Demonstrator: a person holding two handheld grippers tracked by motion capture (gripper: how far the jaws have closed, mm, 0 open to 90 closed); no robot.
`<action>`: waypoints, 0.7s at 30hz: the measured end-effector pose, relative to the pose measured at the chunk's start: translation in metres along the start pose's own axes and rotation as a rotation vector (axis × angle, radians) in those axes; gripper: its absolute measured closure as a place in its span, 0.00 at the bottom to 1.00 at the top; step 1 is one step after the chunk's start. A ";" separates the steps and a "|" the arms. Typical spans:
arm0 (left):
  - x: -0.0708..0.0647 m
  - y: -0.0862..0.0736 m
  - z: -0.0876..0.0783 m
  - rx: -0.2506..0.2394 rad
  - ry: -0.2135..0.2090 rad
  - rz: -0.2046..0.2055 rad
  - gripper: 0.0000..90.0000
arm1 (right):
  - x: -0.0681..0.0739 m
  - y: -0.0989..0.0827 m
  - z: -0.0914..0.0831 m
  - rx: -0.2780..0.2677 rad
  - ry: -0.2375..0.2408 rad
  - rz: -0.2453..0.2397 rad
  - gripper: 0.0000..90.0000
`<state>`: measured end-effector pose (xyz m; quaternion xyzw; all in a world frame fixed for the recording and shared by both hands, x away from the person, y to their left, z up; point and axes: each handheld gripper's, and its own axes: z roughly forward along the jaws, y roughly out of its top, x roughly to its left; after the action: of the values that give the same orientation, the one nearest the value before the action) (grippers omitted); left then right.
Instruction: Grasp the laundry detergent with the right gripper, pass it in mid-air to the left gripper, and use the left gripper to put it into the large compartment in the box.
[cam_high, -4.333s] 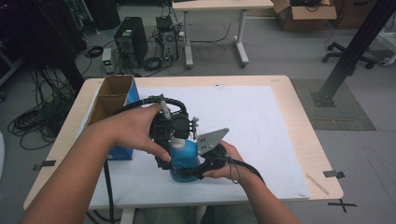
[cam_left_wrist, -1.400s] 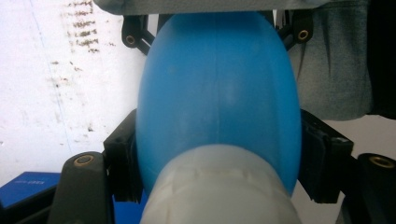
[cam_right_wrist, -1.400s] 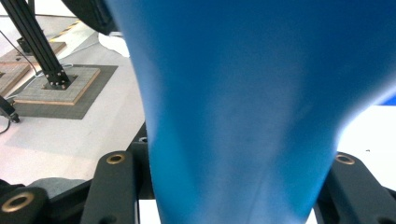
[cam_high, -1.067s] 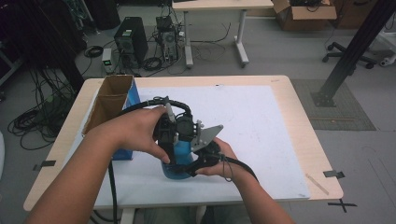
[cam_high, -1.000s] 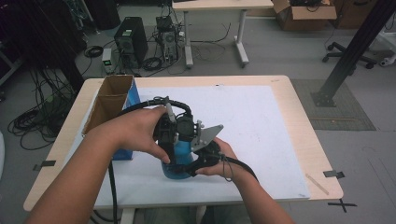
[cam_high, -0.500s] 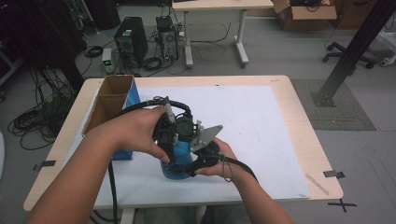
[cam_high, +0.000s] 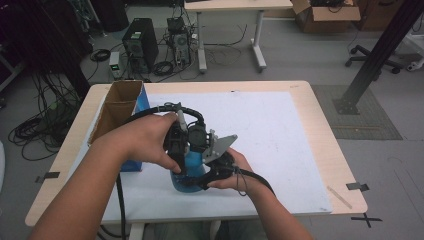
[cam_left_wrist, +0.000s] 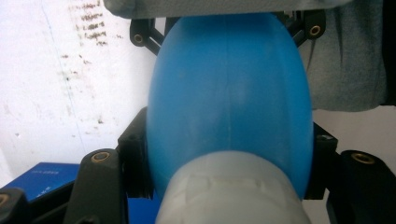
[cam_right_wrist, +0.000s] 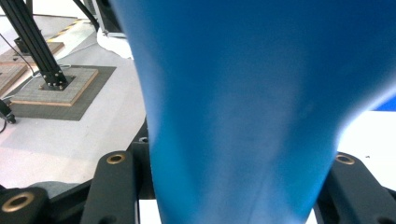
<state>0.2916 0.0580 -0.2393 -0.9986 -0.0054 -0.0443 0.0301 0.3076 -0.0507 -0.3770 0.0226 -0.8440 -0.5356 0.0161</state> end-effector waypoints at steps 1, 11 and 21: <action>0.000 0.000 0.000 0.001 0.004 0.002 0.42 | 0.000 0.000 0.000 0.001 -0.001 -0.002 0.50; -0.002 0.000 -0.002 -0.007 0.028 0.028 0.43 | 0.000 -0.001 0.000 -0.008 -0.032 -0.017 0.48; -0.001 0.001 -0.006 -0.009 0.016 0.030 0.43 | 0.002 -0.005 -0.006 -0.076 -0.074 0.016 0.28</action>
<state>0.2897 0.0570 -0.2340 -0.9983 0.0101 -0.0517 0.0265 0.3058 -0.0588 -0.3791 -0.0048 -0.8232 -0.5676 -0.0100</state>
